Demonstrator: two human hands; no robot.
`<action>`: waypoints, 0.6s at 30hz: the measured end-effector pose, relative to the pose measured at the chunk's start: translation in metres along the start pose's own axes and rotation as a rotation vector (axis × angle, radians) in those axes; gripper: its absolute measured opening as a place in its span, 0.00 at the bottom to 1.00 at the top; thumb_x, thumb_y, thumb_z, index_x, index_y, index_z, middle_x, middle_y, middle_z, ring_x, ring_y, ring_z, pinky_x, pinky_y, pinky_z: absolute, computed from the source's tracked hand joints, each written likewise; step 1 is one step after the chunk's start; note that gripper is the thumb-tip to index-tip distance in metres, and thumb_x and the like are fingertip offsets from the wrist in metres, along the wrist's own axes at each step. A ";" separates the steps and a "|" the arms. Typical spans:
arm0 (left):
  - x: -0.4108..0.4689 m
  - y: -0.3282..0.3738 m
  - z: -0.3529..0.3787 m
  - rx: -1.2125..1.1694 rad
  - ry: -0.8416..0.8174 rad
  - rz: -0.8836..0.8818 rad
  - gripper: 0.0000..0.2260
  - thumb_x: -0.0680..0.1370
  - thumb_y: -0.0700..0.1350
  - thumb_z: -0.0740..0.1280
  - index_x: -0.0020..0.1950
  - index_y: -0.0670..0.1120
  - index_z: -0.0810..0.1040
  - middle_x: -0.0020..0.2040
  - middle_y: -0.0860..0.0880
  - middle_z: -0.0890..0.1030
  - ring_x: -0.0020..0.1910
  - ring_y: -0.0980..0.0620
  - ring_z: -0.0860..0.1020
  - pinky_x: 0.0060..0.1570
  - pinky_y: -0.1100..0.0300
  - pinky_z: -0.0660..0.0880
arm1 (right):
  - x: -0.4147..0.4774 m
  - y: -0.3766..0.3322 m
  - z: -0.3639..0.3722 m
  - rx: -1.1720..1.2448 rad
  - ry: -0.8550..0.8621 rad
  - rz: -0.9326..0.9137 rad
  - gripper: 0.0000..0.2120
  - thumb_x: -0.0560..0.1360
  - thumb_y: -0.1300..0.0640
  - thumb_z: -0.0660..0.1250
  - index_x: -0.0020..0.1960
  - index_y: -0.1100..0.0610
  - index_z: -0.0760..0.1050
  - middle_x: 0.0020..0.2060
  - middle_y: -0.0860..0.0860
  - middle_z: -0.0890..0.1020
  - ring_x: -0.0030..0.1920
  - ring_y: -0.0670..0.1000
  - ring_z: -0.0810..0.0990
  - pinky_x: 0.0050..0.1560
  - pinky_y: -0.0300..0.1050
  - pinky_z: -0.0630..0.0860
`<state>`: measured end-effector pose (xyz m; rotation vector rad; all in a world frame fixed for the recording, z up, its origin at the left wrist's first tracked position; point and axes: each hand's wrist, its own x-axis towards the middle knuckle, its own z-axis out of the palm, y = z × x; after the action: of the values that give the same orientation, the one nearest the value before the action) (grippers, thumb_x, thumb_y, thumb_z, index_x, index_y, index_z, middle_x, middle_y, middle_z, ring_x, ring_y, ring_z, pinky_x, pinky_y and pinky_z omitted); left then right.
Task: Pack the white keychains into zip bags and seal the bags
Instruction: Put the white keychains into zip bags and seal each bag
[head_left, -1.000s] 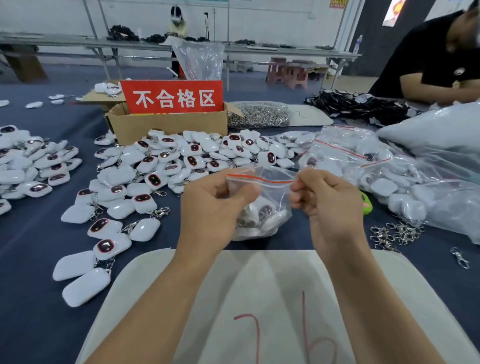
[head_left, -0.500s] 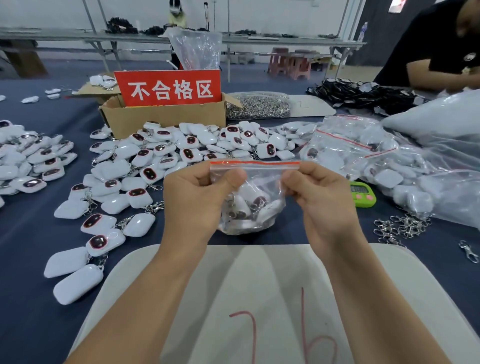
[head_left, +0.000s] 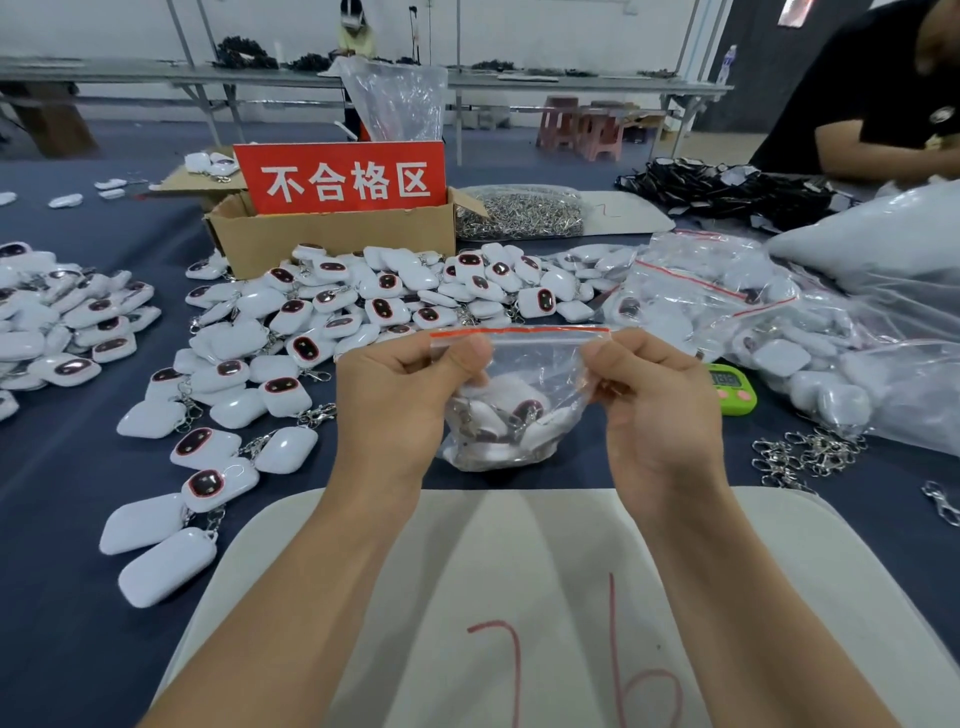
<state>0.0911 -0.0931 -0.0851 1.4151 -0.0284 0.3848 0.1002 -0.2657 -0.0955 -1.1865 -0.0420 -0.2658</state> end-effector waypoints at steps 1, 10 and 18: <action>0.001 -0.002 0.000 0.007 0.004 0.000 0.09 0.72 0.44 0.77 0.31 0.50 0.86 0.29 0.52 0.83 0.29 0.58 0.76 0.34 0.68 0.74 | 0.000 0.000 0.001 0.012 0.006 -0.002 0.09 0.68 0.63 0.72 0.30 0.55 0.80 0.27 0.52 0.77 0.33 0.51 0.72 0.40 0.43 0.70; 0.000 -0.006 0.003 -0.013 -0.002 0.004 0.11 0.74 0.39 0.76 0.34 0.51 0.87 0.30 0.53 0.82 0.29 0.58 0.76 0.33 0.66 0.75 | -0.002 0.000 0.005 0.042 -0.006 0.006 0.15 0.76 0.70 0.68 0.33 0.57 0.77 0.30 0.53 0.74 0.34 0.49 0.70 0.41 0.41 0.68; -0.005 -0.004 0.002 -0.018 -0.107 -0.008 0.07 0.65 0.46 0.82 0.41 0.51 0.89 0.39 0.48 0.88 0.37 0.53 0.84 0.36 0.58 0.81 | -0.005 0.000 0.010 0.022 -0.123 -0.011 0.09 0.75 0.71 0.69 0.40 0.60 0.80 0.30 0.50 0.81 0.31 0.46 0.78 0.37 0.36 0.76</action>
<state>0.0881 -0.0964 -0.0897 1.4165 -0.1126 0.3014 0.0965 -0.2552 -0.0927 -1.1804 -0.1580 -0.2015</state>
